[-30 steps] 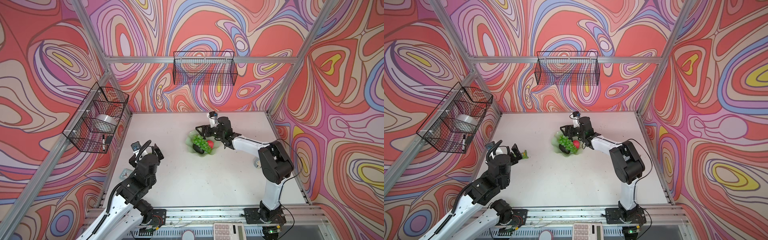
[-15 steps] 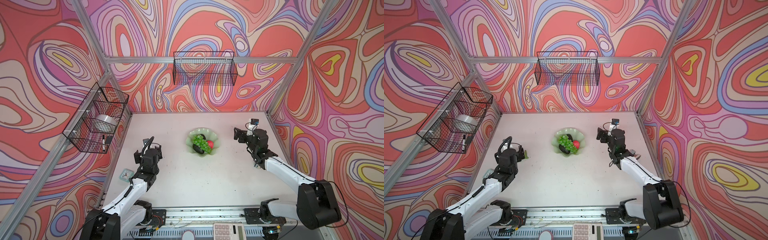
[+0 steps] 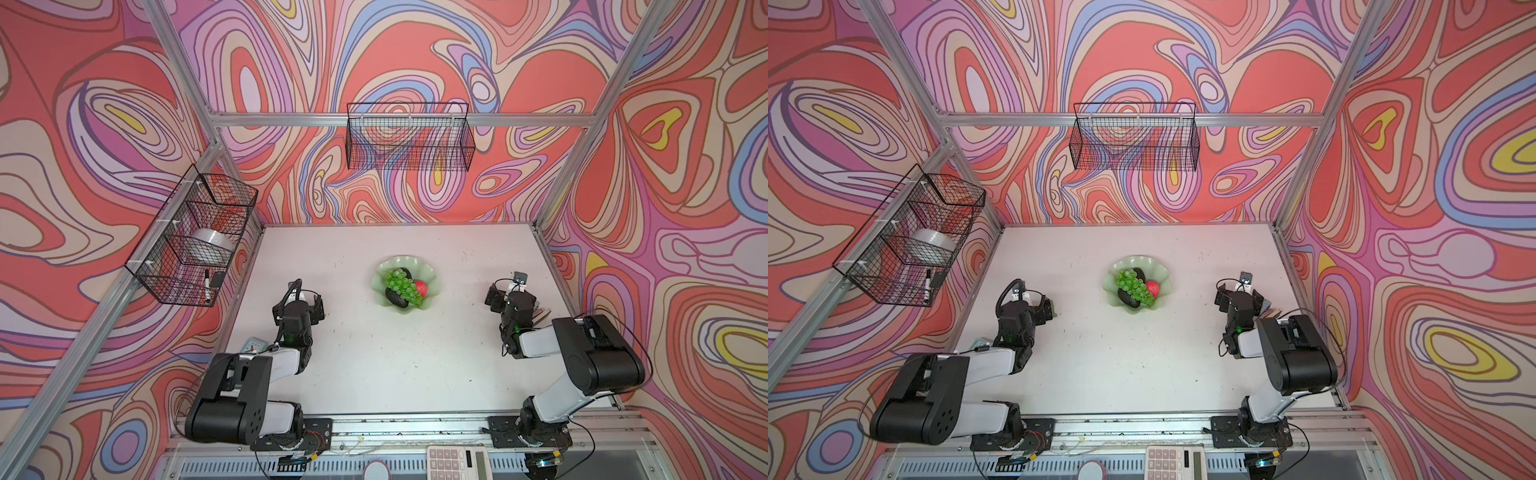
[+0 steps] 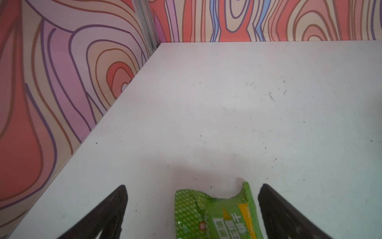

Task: Place and organize the fake fruits in the fruit bowl

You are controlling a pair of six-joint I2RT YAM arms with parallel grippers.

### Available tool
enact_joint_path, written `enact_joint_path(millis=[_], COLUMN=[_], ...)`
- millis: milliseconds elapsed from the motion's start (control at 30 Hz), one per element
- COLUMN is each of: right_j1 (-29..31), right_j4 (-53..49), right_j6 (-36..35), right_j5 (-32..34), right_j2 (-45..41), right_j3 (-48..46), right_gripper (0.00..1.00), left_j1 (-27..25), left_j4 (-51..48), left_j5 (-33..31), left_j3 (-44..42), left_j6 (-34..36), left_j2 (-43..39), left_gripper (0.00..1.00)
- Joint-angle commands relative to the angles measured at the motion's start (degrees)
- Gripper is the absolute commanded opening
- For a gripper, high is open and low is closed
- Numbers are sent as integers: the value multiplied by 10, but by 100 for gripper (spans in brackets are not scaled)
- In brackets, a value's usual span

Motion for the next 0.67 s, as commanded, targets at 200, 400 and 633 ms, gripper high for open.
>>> enact_joint_path(millis=[200,400,633], right_j1=[-4,-4,-5], right_j4=[31,26,28], right_j6=[-18,-18,-20], right_j5=[-22,-20,-26], right_j2=[34,38,36], right_j3=[43,50,48], right_gripper=[98,98,98], left_j1=[4,4,4], left_j4=[20,51,46], left_j5=[12,12,12], left_j3=[49,44,44], left_j6=[4,10,9], left_j2=[46,55,53], left_gripper=[100,100,100])
